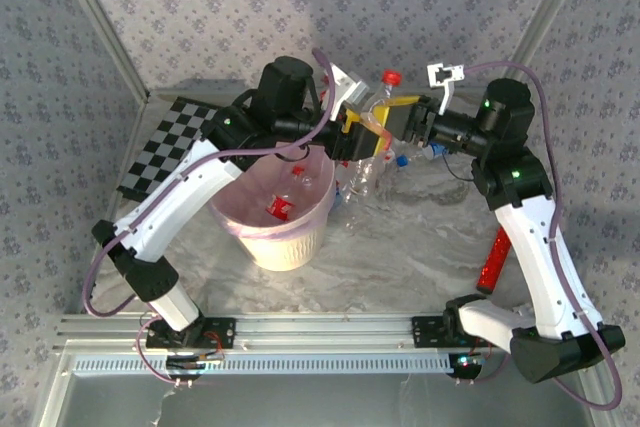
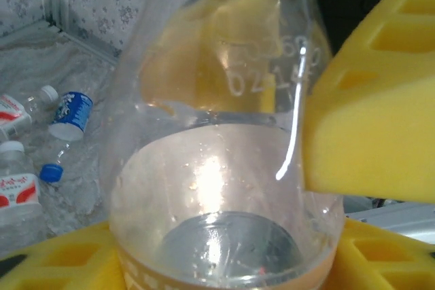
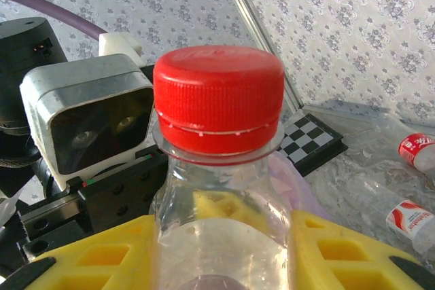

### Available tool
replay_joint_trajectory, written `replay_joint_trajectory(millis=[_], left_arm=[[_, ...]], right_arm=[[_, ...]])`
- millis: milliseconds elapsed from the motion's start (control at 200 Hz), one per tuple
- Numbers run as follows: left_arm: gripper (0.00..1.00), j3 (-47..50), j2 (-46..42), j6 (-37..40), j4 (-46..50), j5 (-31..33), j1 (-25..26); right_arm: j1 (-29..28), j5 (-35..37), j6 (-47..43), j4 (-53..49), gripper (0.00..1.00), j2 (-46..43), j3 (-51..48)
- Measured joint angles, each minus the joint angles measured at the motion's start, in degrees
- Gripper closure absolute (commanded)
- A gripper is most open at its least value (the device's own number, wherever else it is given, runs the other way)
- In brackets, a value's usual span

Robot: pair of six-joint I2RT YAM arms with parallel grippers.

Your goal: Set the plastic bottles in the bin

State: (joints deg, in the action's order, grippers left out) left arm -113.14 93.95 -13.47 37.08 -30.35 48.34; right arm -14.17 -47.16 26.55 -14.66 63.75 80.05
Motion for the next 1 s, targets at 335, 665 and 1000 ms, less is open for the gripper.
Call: replay_joint_trajectory(millis=[335, 665, 1000], left_arm=[[0.67, -0.1, 0.0, 0.4, 0.4, 1.9, 0.1], [0.88, -4.3, -0.7, 4.3, 6.5, 9.2, -1.1], [1.0, -0.5, -15.9, 7.0, 11.3, 17.2, -12.1]], right_arm=[[0.2, 1.9, 0.4, -1.4, 0.04, 0.0, 0.0], [5.9, 6.8, -2.1, -11.0, 0.0, -3.5, -0.6], [10.6, 12.2, -7.1, -21.1, 0.0, -3.8, -7.8]])
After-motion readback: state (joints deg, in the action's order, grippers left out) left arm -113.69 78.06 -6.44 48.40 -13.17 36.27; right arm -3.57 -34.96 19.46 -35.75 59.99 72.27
